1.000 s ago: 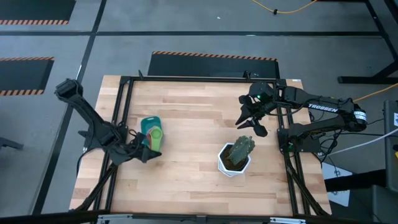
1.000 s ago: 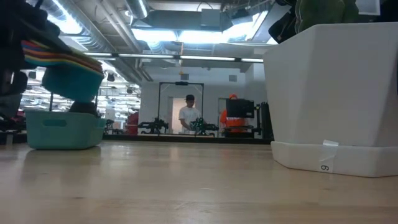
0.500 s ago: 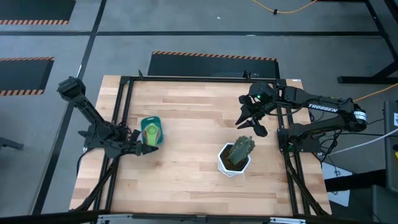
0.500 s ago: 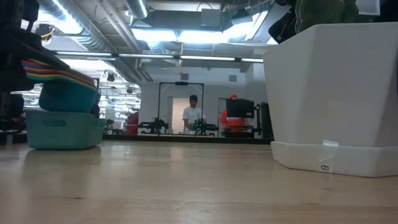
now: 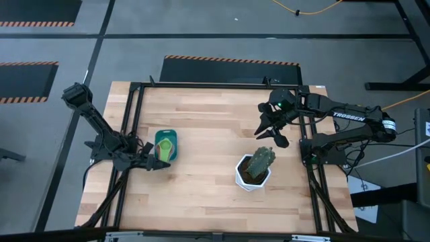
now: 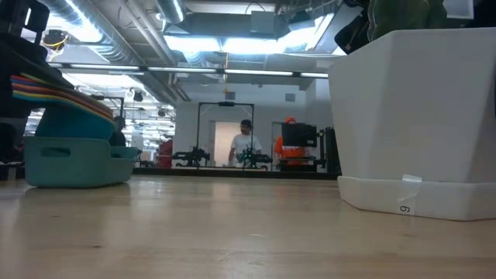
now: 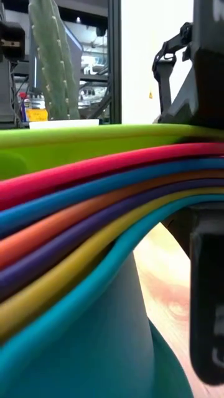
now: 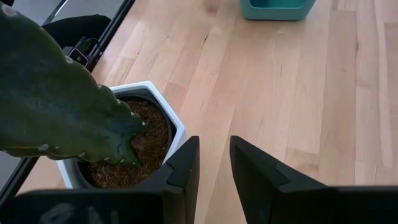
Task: Nest measuring cups in basket
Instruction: Put the nested measuring cups into the blue bin
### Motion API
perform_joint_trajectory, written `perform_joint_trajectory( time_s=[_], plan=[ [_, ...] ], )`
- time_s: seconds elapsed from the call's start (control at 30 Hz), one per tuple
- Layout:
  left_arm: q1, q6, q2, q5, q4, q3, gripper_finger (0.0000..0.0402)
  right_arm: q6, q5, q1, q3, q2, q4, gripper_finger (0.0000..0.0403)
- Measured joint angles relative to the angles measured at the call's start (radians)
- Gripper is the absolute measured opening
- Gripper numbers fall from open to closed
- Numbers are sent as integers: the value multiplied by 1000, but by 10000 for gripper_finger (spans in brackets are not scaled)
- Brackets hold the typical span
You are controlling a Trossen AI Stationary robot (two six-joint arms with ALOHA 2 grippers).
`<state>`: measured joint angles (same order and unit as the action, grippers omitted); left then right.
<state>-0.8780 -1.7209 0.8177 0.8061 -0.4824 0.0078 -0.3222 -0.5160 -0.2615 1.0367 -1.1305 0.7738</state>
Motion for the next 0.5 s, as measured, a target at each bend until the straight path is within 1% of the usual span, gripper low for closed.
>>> perform_joint_trajectory(
  time_s=[0.5],
  plan=[
    [0,30,0,-15,0,0,92,0,0,0,0,0,0,94]
  ],
)
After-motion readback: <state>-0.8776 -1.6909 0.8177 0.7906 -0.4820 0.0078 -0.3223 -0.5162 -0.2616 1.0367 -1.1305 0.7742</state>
